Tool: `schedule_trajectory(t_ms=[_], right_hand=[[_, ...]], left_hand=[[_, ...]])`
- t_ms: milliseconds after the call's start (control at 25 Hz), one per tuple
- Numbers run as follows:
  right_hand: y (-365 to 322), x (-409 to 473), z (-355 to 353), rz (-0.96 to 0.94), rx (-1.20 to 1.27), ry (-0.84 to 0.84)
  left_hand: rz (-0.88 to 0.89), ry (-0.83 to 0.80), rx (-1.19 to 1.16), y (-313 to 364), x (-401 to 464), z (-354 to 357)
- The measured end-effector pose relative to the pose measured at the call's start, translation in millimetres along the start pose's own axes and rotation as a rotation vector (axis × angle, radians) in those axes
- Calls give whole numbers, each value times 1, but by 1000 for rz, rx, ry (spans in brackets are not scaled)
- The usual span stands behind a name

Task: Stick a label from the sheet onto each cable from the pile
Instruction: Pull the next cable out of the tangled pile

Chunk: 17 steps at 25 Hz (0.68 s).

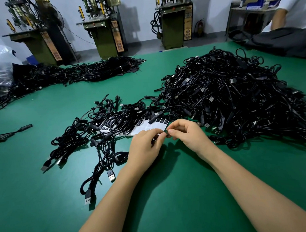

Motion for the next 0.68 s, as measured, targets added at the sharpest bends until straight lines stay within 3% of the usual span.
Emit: schedule_trajectory(t_ms=[120, 240, 360, 440, 680], right_hand=[[4, -1, 2, -9, -78, -27], [8, 3, -8, -15, -202, 157], [12, 4, -13, 4, -295, 295], [12, 8, -11, -11, -344, 278], [13, 33, -9, 15, -489, 219]], left_hand=[[-32, -51, 33, -6, 0, 5], [-4, -5, 192, -11, 1, 4], [-34, -160, 303, -24, 2, 13], [-91, -224, 337, -33, 0, 15], [-197, -122, 423, -35, -2, 4]])
Point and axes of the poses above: each hand's wrist, its own x-axis towards the middle knuckle, its own z-axis out of the palm, y = z × x, the point moved 6 cm from there along x, towards the middle knuckle, and after that the axes turned 6 degrees about y, right-handed, at the moved point
